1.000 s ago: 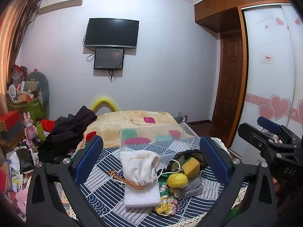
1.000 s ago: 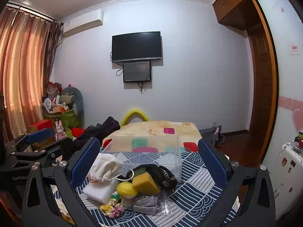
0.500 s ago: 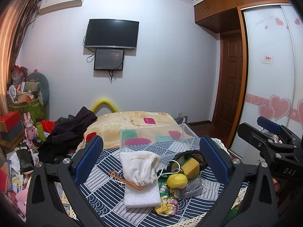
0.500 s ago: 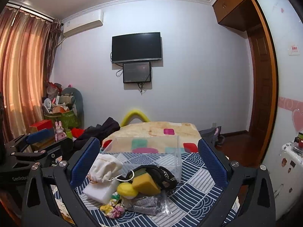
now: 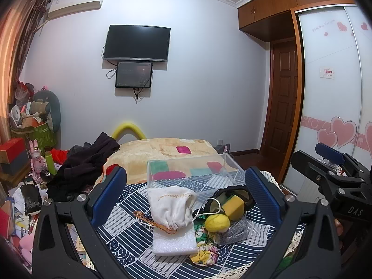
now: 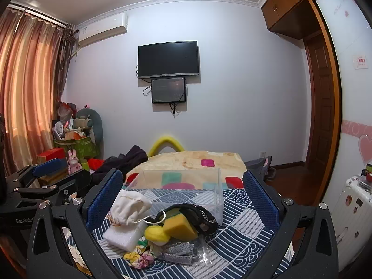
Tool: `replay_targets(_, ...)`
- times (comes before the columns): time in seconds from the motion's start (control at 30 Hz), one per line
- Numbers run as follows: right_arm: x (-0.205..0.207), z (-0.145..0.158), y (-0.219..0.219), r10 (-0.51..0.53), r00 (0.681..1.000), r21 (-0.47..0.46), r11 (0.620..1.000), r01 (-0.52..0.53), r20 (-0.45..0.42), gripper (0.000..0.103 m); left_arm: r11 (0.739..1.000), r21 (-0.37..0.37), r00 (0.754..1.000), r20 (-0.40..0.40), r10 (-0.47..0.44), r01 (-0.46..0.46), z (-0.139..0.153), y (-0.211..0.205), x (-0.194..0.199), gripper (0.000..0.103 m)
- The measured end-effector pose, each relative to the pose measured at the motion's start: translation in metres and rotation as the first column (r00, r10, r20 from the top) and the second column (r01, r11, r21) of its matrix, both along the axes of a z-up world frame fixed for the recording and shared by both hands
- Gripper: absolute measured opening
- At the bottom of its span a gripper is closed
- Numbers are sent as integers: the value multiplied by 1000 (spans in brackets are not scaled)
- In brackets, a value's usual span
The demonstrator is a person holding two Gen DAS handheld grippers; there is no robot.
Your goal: Organize soft objects
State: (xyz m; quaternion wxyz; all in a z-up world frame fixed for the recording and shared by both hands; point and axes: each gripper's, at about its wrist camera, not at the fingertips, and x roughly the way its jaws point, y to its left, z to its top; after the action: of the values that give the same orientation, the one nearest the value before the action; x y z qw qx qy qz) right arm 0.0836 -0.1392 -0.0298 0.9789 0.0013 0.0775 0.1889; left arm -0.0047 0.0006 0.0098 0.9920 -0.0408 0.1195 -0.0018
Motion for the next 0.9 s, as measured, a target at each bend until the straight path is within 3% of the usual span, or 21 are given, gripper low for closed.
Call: replay_targets(0.9,0,1,2,-11,1000,-4,1000,11,2,103,1000,5,1000,17,2,-2,3,1,-4,103)
